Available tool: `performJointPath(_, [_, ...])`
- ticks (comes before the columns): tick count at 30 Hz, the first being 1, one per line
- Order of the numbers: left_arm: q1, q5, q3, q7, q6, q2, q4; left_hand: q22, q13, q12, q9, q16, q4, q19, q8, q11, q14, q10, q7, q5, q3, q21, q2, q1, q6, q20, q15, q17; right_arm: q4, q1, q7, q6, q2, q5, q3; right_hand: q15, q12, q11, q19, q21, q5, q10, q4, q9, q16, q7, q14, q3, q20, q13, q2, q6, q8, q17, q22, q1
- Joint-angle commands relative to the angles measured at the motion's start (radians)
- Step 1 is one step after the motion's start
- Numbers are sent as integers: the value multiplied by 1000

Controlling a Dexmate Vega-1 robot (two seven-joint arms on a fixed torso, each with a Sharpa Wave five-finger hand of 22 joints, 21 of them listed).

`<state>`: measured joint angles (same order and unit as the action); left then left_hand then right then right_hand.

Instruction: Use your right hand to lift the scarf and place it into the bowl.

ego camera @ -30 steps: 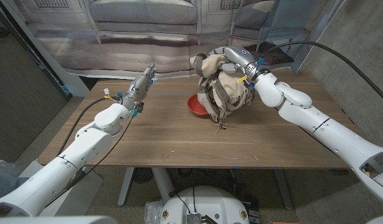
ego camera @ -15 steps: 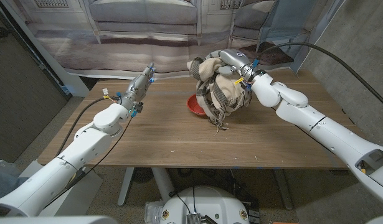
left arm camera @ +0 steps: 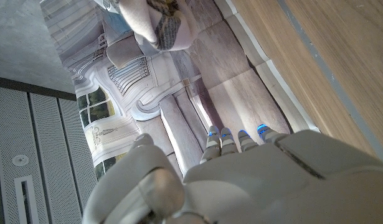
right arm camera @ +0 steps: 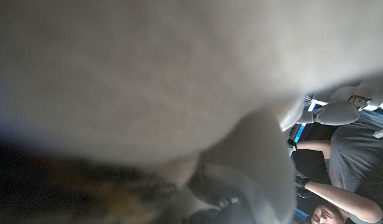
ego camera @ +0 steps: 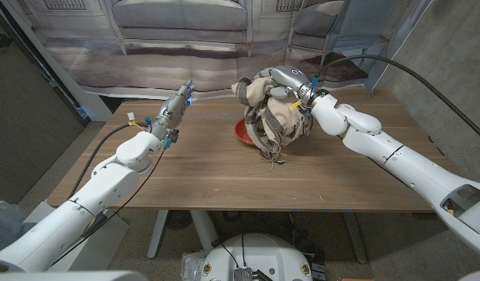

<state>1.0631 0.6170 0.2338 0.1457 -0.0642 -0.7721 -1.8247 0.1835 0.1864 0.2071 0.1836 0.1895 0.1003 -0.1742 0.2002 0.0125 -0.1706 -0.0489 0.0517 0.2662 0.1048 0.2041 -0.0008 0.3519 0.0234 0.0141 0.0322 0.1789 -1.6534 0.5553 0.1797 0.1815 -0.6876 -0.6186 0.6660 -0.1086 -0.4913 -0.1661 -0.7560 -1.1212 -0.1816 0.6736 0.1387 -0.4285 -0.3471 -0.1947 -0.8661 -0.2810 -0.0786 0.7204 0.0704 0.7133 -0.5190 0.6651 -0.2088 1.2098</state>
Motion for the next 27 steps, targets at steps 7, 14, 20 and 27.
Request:
performJointPath(7, [21,-5,-11,10,-6,-1,-17,3,2,-2,5,-1,3,-103,0,-1,-6,0,6,0,-10,1,9,2,3,-5,-6,4,68,-40,-30,14,22,-28,53,-127,8,2,6,-12,-3,13,-2,-5,4,-2,-1,-8,-137,5,71,14,-5,4,3,63])
performJointPath(14, [15,-10,-6,7,-8,1,-22,3,2,-2,5,-1,2,-102,-1,-1,-5,0,6,0,-10,2,9,2,2,-5,-6,4,87,-47,-27,21,22,-39,66,-128,8,2,7,-15,-3,24,-2,-3,3,-4,-3,-9,-137,3,72,21,-7,6,6,62])
performJointPath(20, [24,-15,-9,16,-8,0,-33,3,2,-2,5,-1,2,-102,-1,-2,-6,0,7,0,-11,2,9,2,3,-5,-4,4,102,-55,-41,11,24,-41,74,-128,9,1,8,-16,-3,26,-2,-2,4,-3,-4,-10,-136,5,72,23,-7,8,7,61])
performJointPath(27, [41,-14,-17,23,-7,-4,-47,3,2,-2,5,-1,2,-102,0,-2,-5,0,6,0,-12,2,10,3,3,-6,-5,4,138,-68,-42,7,35,-45,92,-129,10,2,9,-17,-3,26,-2,-3,4,-2,-5,-11,-135,8,73,23,-7,9,9,60])
